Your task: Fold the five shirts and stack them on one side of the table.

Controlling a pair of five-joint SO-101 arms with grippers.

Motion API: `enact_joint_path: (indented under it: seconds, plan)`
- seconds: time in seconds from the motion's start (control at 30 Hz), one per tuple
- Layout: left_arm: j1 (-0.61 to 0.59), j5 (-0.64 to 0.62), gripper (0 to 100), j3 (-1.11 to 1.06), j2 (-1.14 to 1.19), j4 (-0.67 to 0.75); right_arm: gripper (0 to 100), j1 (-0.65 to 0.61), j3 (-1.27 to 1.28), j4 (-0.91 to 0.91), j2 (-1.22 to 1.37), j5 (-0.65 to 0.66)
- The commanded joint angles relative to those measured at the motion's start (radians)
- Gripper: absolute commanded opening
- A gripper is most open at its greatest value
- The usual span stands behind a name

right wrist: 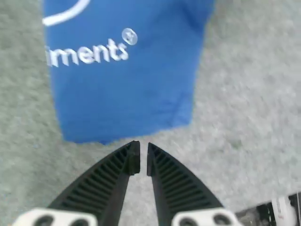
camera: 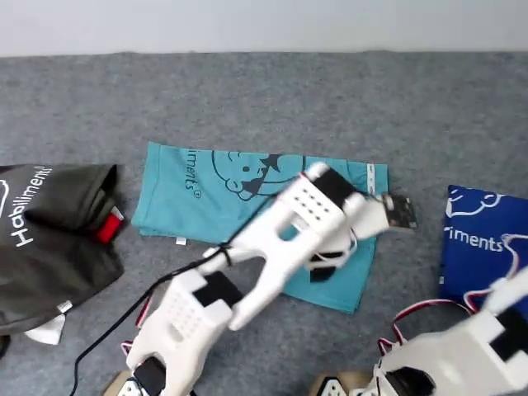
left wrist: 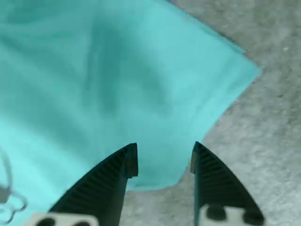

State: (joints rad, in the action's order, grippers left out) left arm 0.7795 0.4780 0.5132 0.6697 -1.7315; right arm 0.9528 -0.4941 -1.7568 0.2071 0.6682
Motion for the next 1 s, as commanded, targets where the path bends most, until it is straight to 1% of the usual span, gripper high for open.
enact_joint_path:
  seconds: [0.0, 0.2, 0.3, 0.6, 0.67, 0.87, 0.97]
  plan:
    - [0.055, -0.006, 20, 0.033, 0.025, -0.02, 4.1, 0.056, -0.005, -0.039, -0.071, 0.04]
    - [0.104, -0.028, 20, 0.039, 0.109, -0.005, 4.1, 0.084, -0.005, -0.039, -0.081, 0.048]
    - [0.094, -0.06, 20, 0.039, 0.126, 0.048, 4.1, 0.084, -0.005, -0.039, -0.082, 0.046]
    - [0.075, -0.075, 19, 0.033, 0.138, 0.169, 4.1, 0.082, -0.005, -0.041, -0.127, 0.046]
    - [0.075, -0.091, 16, 0.033, 0.158, 0.187, 4.1, 0.082, -0.005, -0.041, -0.128, 0.046]
    - [0.081, -0.048, 1, 0.041, 0.175, 0.18, 4.1, 0.084, -0.005, -0.041, -0.128, 0.046]
    - [0.075, -0.038, 2, 0.077, 0.173, 0.127, 4.1, 0.084, -0.005, -0.041, -0.128, 0.046]
